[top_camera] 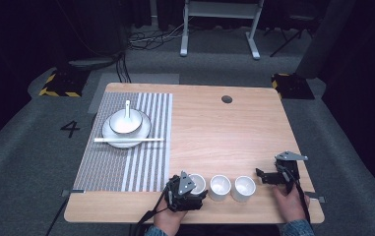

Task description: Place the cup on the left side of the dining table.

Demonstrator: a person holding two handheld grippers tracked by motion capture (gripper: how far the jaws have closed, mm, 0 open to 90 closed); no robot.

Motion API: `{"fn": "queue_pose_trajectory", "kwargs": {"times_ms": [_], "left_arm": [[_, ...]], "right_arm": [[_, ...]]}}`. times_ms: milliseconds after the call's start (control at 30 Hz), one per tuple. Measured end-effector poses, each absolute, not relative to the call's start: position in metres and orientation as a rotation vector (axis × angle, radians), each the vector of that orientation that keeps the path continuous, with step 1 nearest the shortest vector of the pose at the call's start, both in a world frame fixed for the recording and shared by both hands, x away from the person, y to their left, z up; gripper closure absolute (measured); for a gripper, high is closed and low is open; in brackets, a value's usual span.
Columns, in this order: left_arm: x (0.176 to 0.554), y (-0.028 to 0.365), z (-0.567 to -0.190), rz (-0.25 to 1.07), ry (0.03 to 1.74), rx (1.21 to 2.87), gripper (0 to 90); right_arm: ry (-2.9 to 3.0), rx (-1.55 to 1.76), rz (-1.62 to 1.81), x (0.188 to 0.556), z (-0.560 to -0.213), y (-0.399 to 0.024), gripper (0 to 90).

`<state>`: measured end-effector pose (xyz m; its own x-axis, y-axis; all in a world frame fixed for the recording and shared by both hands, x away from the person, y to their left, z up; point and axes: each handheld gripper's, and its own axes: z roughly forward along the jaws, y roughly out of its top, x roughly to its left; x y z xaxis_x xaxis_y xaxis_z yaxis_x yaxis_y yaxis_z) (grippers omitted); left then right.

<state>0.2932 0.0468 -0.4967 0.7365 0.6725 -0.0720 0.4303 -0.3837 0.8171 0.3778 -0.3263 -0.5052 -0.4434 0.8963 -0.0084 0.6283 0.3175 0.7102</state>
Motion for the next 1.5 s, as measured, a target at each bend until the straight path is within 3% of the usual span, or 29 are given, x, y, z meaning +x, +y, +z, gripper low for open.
{"fn": "queue_pose_trajectory", "kwargs": {"times_ms": [1500], "left_arm": [[0.323,0.095,-0.405,0.558,0.94,1.863,26.3]], "right_arm": [[2.187,1.352,0.905,0.378,-0.505,-0.326,0.6]]}}
